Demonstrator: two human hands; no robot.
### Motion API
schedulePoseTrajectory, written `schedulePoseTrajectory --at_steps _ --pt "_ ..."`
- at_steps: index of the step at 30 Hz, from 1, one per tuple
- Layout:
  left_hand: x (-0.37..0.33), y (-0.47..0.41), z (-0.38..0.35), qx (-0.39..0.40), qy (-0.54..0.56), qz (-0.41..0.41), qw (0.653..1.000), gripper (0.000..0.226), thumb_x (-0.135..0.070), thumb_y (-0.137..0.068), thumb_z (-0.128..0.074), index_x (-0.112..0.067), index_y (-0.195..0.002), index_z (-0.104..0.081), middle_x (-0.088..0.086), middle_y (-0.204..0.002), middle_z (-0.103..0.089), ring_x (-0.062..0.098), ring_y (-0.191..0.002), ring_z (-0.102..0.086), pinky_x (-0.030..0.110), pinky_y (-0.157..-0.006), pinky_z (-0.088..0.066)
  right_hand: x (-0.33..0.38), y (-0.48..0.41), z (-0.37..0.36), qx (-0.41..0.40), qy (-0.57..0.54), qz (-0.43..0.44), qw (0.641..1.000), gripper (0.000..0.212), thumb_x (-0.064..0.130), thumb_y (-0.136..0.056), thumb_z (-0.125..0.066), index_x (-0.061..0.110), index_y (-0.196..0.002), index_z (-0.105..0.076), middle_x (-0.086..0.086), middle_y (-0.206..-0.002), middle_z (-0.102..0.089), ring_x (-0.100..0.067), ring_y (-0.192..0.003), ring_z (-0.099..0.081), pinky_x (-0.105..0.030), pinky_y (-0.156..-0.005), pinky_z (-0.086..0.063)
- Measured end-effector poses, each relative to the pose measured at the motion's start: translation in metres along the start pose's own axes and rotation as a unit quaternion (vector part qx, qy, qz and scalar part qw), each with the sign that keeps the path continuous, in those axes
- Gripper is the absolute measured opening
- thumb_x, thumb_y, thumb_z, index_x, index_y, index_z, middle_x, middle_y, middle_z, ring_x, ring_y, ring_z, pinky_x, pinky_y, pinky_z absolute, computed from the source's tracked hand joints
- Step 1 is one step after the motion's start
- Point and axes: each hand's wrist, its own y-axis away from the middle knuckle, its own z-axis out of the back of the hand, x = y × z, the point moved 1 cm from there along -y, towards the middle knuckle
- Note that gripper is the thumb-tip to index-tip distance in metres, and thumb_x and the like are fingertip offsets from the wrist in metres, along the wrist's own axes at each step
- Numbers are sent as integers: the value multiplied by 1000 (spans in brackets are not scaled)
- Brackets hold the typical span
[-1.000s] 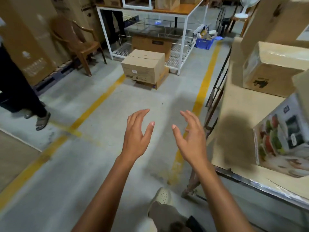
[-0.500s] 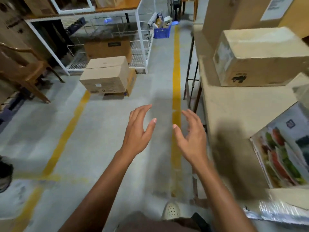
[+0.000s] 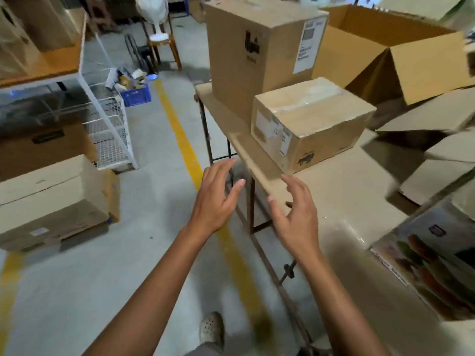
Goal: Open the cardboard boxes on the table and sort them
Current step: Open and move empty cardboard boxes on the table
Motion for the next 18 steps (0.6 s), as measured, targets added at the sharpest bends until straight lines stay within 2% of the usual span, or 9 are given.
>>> schedulePoseTrajectory --at_steps 5,11,13,18 --pt "26 -87 4 70 13 -94 993 50 -41 -99 -45 -15 -142 -49 2 -137 -51 18 -128 -43 27 -107 -33 15 -51 -17 -104 37 -33 993 53 36 -91 -60 24 -141 -48 0 -146 -47 -19 -132 -48 -49 -99 -50" --pt "33 -176 -17 113 30 -173 978 48 -37 -99 -48 -13 -141 -50 4 -139 -50 19 -130 -42 18 -104 -25 15 -102 -12 -197 70 -73 975 51 32 -92 -64 24 -140 -50 0 -144 -49 -17 -130 -49 -49 -98 -51" --pt "31 -206 -31 122 31 -200 972 47 -35 -99 -49 -13 -140 -51 6 -138 -50 21 -128 -42 20 -103 -25 7 -121 -8 -221 80 -91 968 51 31 -92 -64 24 -140 -49 1 -142 -49 -16 -128 -49 -49 -99 -51" --pt "26 -277 -83 169 1 -222 960 47 -37 -98 -52 -16 -139 -50 7 -139 -49 24 -127 -42 40 -103 -38 -24 -167 2 -253 102 -158 949 52 36 -93 -63 27 -141 -47 2 -143 -49 -18 -126 -51 -48 -99 -52"
